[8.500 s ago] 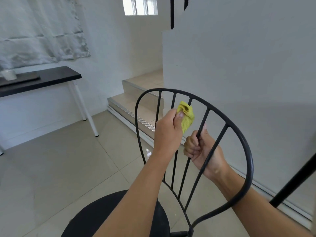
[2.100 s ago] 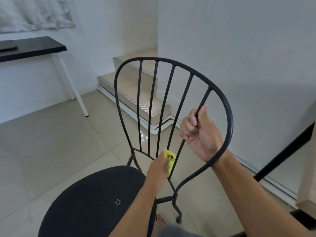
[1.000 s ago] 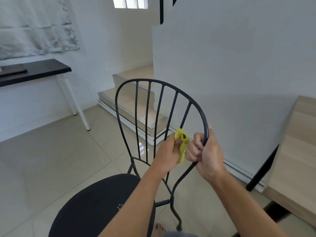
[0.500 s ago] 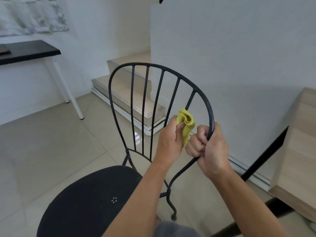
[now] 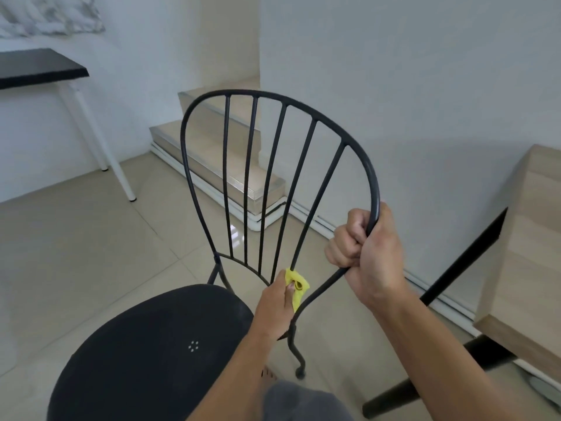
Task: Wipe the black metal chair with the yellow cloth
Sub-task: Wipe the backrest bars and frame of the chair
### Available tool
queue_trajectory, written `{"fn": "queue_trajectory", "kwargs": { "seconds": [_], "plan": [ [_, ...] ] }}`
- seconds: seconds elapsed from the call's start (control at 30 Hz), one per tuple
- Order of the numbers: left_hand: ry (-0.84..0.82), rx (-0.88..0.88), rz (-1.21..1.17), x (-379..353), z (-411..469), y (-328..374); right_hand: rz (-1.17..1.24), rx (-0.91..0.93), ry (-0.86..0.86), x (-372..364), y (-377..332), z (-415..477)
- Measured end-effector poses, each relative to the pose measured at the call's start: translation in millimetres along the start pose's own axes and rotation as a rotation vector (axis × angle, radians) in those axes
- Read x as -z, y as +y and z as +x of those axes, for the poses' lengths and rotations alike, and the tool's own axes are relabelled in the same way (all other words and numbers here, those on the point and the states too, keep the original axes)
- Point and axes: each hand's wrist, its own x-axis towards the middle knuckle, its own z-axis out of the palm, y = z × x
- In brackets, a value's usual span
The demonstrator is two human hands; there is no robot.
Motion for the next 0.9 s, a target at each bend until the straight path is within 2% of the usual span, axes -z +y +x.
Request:
{"fn": "queue_trajectory", "kwargs": {
  "seconds": [0.23, 0.4, 0.57, 0.77, 0.9],
  "plan": [
    [0.076, -0.283, -0.068, 63.1, 20.3, 83.2, 0.009, 0.0, 0.001, -1.5, 1.6, 0.0],
    [0.168, -0.343, -0.101, 91.7, 36.6, 143.2, 0.028, 0.005, 0.012, -3.7, 0.1, -1.1],
    [0.242, -0.354, -0.161, 109.2, 39.3, 183.0, 0.009, 0.025, 0.016, -1.1, 0.2, -2.4],
    [0.401, -0.237, -0.432, 137.3, -1.3, 163.6, -0.042, 0.144, 0.026, 15.5, -2.2, 10.7],
    [0.397, -0.159, -0.494, 145.1, -26.1, 153.5, -0.035, 0.114, -0.11, 15.7, -21.5, 33.2]
  ]
}}
